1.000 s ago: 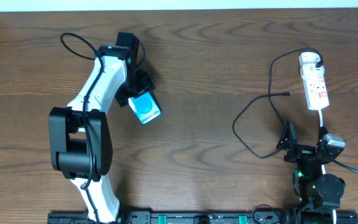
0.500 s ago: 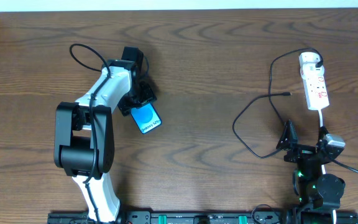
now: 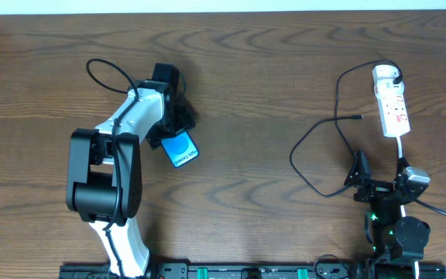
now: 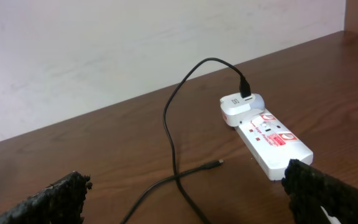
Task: Plug charger to phone and switch on socket
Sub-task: 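Lift the phone upright with the left gripper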
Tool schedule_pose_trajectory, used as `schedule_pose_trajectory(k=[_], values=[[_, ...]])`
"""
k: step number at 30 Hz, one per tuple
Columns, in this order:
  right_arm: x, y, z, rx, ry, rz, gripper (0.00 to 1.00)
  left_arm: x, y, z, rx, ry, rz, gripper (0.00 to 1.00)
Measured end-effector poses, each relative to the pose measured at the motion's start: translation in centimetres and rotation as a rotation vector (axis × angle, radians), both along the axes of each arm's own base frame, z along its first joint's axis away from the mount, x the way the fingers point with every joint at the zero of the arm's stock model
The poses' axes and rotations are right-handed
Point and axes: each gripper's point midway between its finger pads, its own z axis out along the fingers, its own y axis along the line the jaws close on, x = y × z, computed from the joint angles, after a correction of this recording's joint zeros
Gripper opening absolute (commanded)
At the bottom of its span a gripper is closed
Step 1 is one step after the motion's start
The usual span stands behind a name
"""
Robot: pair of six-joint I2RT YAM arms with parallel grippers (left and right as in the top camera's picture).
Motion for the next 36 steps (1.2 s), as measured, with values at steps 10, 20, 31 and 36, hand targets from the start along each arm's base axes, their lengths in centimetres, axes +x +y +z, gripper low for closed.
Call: schedule_pose_trajectory(k=[10, 20, 31, 36], values=[[0.0, 0.0, 0.0, 0.0, 0.0, 0.0, 0.99, -0.2, -0.3, 0.0, 0.001, 0.005, 0.012, 0.94], [0.0, 0.0, 0.0, 0.0, 0.0, 0.0, 0.99, -0.5, -0.6, 0.0, 0.0, 0.016, 0.038, 0.72], [0.0, 0.0, 0.0, 0.0, 0.0, 0.0, 0.99, -0.9, -0.6, 0.1, -0.002, 0.029, 0.042, 0.6], [0.0, 0.0, 0.0, 0.0, 0.0, 0.0, 0.99, -2.9, -0.4, 0.4, 0.009, 0.106, 0.042, 0.59]])
